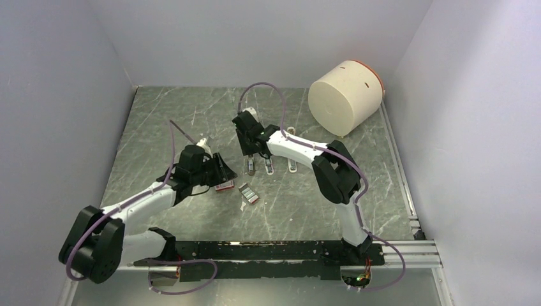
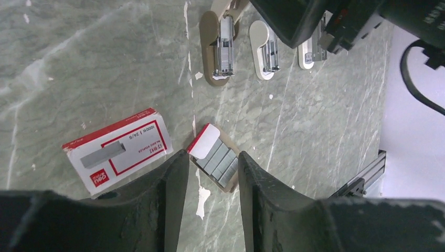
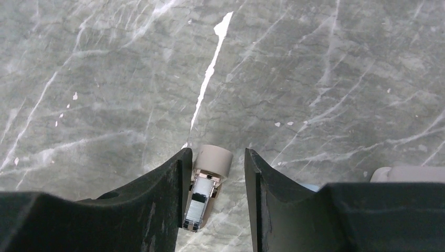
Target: Load the staples into the stapler
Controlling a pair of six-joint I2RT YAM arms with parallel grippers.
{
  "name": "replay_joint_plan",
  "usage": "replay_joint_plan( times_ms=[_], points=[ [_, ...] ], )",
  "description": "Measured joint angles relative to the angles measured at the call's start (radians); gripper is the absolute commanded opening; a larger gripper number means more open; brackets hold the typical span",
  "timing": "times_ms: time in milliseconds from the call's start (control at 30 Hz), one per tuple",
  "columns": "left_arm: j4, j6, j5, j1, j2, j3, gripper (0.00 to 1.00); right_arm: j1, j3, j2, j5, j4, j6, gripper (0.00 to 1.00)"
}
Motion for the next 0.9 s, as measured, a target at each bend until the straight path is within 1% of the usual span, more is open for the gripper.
replay_joint_plan(
  times_ms=[167, 233, 333, 433, 500, 600, 900],
  points=[
    [0.053, 0.000, 0.019, 0.000, 0.095, 0.017, 0.49, -0.003, 0.000, 0.005, -0.042, 0.006, -0.033, 0.37],
    [0.076, -0.001, 0.019, 0.000, 0.129, 0.032, 0.47, -0.002, 0.000, 0.008, -0.051, 0.008, -0.034, 0.33],
    [0.118, -0.007, 0.021, 0.000, 0.180, 0.048, 0.35, -0.003, 0.000, 0.008, -0.060, 0.014, -0.030, 0.28],
    [0.155, -0.010, 0.024, 0.000, 0.239, 0.062, 0.26, -0.003, 0.000, 0.008, -0.064, 0.020, -0.025, 0.25],
    [0.178, -0.011, 0.026, 0.000, 0.283, 0.074, 0.24, -0.003, -0.001, 0.008, -0.066, 0.023, -0.023, 0.24],
    [0.213, -0.011, 0.035, 0.000, 0.352, 0.093, 0.24, -0.003, -0.012, 0.008, -0.066, 0.045, -0.017, 0.23],
    [0.334, -0.019, 0.108, 0.000, 0.541, 0.135, 0.21, -0.003, -0.047, -0.005, -0.067, 0.089, 0.001, 0.22]
  ],
)
